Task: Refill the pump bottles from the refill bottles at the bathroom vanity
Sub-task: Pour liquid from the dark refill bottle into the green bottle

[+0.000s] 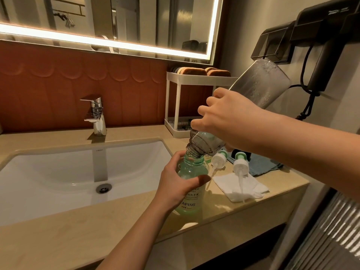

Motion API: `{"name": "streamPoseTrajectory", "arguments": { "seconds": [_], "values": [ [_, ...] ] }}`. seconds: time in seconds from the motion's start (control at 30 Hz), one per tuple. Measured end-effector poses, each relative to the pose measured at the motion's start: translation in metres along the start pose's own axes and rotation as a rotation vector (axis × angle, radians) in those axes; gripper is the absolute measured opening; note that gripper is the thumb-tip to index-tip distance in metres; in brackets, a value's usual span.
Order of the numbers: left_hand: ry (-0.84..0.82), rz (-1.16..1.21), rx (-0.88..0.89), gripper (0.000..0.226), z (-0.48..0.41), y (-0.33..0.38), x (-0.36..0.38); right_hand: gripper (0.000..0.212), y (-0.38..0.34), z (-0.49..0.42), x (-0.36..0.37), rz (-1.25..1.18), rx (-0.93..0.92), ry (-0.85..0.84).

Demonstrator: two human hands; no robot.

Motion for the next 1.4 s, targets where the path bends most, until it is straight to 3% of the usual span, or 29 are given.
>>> {"name": "streamPoseTrajectory", "arguments": {
  "seconds": [0.47,0.67,0.9,1.07,1.4],
  "values": [
    [0.015,-0.048,0.029,0.075,0.002,-0.001,-0.002,0.059,0.002,0.005,0.011,-0.100,0.050,0.126],
    [0.017,-0.086,0.053,0.084,0.000,0.000,-0.003,0.091,0.005,0.009,0.036,-0.212,0.067,0.096],
    [0.029,-0.089,0.068,0.081,-0.004,-0.001,-0.002,0.083,0.003,0.014,0.080,-0.615,0.095,0.043],
    [0.026,-0.083,0.063,0.080,-0.011,-0.002,0.002,0.075,0.004,0.016,0.101,-0.863,0.176,0.104],
    [0.016,-0.071,0.047,0.071,-0.026,-0.007,0.006,0.061,0.052,0.017,0.163,-1.675,0.659,0.422]
  ]
}}
Point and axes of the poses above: each hand's wrist, its own z-axis away from the middle knuckle, its own x-axis out of the palm, y = z × x, the point moved 10 cm from there along -z, towards the middle knuckle, and after that the axes turned 7 degrees about z, right-handed, at the moved point
